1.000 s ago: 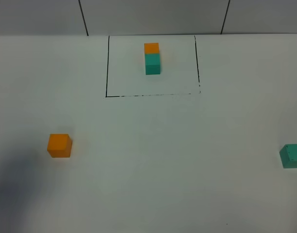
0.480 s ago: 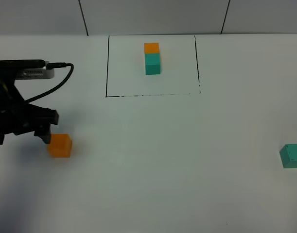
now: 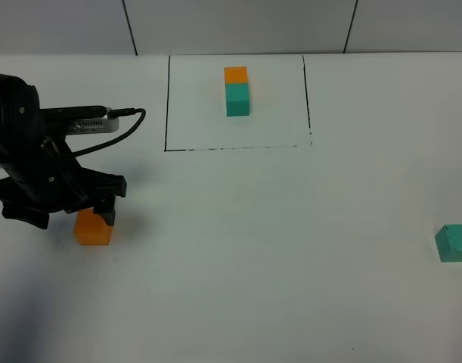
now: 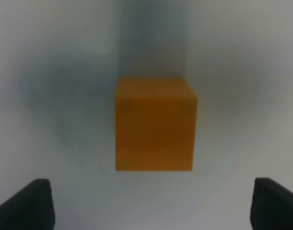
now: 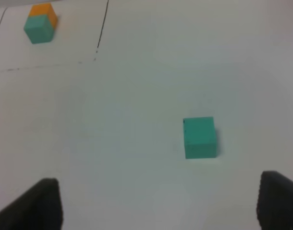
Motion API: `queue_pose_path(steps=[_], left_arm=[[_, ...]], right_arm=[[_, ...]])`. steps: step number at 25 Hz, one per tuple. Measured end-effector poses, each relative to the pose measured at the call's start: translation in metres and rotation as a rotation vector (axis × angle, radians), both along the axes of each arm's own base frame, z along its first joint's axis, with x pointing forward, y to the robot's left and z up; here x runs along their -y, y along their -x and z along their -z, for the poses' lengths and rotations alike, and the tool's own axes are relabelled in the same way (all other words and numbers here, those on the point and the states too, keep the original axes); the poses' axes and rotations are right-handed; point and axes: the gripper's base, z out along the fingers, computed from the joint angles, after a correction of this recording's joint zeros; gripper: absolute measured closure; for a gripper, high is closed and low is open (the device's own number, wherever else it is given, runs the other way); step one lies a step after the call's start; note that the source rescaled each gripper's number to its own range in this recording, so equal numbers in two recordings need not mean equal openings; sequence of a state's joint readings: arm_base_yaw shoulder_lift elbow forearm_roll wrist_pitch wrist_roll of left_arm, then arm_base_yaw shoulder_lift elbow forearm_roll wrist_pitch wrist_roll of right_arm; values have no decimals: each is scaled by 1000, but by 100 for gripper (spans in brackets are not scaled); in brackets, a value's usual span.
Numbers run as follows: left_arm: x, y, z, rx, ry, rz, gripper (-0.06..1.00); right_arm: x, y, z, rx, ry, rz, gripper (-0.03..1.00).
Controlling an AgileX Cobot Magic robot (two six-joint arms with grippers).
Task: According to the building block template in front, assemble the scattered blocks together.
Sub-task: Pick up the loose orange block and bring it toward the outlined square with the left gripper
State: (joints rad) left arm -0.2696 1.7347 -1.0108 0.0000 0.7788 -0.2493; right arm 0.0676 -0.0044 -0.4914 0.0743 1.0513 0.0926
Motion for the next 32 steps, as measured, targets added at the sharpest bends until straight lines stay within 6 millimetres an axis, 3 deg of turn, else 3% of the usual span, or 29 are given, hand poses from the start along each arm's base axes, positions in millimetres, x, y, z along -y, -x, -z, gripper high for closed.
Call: queue_pose_path(steps=[13,16,18,20,22,28,32], left_arm=[[5,-17,52,-18,-5,-10,6],[6,-17,62,-46,-2,-23,18],[6,-17,63,-49,0,-26,35],[7,-17,63,-47,1,-26,58],[7,-18,63,-47,2,-25,94],[9,-22,59,-49,1,29,94],[16,-41,40,-27,1,222,94]], right_arm=[[0,0,0,0,0,0,30],[0,0,0,0,0,0,30],[0,0,0,0,0,0,30],[0,0,0,0,0,0,30],[0,0,0,0,0,0,30],[0,0,0,0,0,0,30],[0,0,0,0,0,0,30]])
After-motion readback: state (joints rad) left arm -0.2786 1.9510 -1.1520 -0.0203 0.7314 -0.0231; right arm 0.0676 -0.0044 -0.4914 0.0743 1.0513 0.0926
